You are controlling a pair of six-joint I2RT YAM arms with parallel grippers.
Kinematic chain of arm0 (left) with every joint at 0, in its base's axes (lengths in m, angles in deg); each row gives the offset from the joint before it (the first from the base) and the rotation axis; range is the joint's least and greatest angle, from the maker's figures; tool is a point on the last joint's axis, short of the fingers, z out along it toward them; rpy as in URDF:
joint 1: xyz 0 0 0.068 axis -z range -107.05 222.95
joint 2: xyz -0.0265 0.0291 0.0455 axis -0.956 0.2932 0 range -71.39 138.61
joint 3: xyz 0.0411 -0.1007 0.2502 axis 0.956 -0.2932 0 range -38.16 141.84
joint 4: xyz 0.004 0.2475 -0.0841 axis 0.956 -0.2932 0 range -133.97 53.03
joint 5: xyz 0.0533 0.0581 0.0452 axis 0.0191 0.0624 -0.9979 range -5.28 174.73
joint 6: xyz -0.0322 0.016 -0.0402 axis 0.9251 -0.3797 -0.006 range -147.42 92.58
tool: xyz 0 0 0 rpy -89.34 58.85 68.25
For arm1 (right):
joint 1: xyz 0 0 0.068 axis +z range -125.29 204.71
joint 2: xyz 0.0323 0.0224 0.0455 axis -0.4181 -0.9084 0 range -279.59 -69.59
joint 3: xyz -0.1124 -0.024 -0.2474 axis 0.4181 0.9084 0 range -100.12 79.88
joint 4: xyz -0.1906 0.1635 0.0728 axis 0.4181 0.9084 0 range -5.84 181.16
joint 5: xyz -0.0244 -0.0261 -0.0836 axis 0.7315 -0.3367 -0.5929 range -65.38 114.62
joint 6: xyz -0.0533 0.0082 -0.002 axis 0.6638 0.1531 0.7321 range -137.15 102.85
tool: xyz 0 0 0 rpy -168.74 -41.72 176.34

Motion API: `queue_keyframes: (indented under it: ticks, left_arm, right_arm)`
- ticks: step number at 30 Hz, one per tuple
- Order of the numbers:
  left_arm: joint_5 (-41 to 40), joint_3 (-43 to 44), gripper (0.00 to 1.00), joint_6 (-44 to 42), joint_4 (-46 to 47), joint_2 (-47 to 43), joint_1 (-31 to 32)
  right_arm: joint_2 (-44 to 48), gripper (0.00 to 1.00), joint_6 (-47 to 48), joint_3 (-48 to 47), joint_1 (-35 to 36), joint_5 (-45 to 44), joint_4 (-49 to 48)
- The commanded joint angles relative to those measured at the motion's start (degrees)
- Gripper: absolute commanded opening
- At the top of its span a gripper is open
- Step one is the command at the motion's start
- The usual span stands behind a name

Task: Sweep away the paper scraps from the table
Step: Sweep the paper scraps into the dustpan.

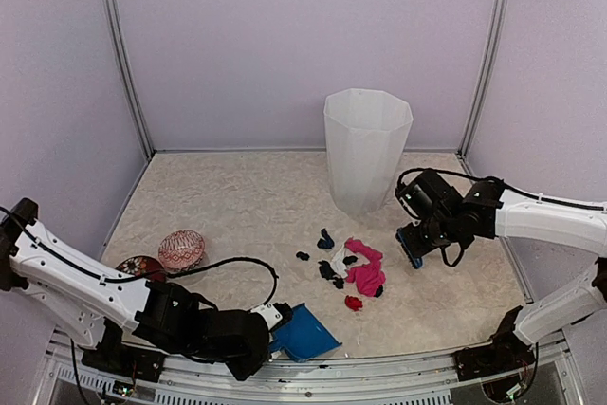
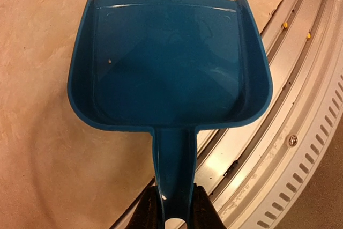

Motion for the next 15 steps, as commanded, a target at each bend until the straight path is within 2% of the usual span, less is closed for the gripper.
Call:
queue_keyframes:
  ticks: [1,8,15]
  left_arm:
    - [-0.5,3.0,0.00,-1.6,2.9,3.8,-0.4]
    - [1.4,3.8,0.00,-3.4,8.6,8.9,-3.1]
    - [4.1,4.5,0.00,-3.6,12.7,13.8,-7.9]
  right_arm:
    - [-3.6,0.00,1.8,-3.1,3.6,-0.1,0.9]
    - [-9.8,0.00,2.3,-7.9,9.6,0.0,5.5]
    - [-13.6,0.00,2.5,-12.4,14.4,4.0,8.4]
